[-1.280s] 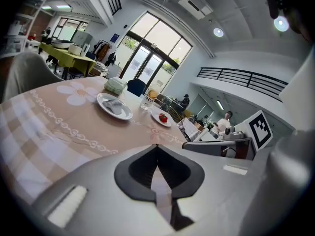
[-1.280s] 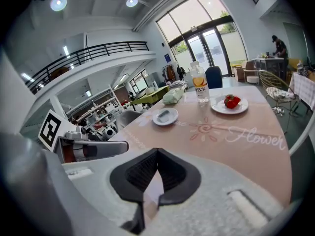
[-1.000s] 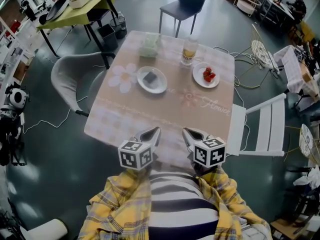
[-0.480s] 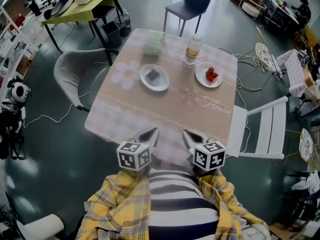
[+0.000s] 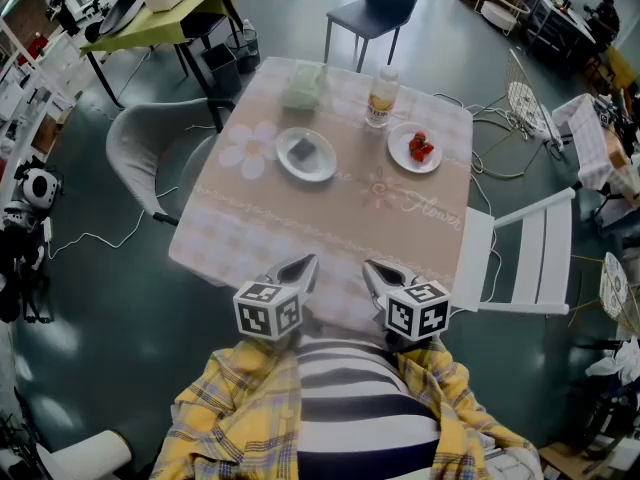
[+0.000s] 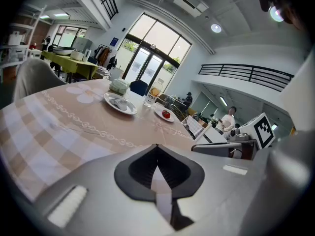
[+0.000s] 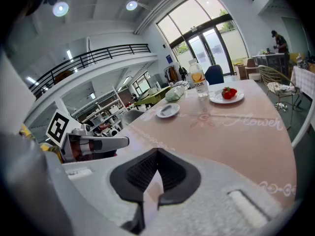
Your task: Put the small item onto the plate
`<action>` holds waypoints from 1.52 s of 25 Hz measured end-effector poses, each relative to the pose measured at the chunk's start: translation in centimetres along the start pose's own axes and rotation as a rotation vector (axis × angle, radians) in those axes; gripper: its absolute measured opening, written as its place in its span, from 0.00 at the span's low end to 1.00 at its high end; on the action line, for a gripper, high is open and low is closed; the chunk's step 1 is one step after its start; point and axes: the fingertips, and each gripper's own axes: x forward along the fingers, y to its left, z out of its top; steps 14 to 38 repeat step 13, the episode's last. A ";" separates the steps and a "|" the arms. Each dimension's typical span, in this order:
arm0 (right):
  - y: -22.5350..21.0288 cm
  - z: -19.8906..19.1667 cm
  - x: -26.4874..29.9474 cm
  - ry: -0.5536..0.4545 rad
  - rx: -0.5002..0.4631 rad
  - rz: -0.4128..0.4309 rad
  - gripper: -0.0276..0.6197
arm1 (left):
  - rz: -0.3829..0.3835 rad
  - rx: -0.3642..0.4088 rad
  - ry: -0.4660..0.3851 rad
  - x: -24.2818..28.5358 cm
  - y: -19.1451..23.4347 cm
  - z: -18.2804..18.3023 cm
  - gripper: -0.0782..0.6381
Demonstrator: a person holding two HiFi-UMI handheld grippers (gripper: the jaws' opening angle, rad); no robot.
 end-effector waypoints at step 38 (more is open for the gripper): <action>1.0 1.6 0.8 -0.012 -0.033 0.032 0.05 | 0.012 -0.002 -0.017 -0.2 0.7 0.8 0.11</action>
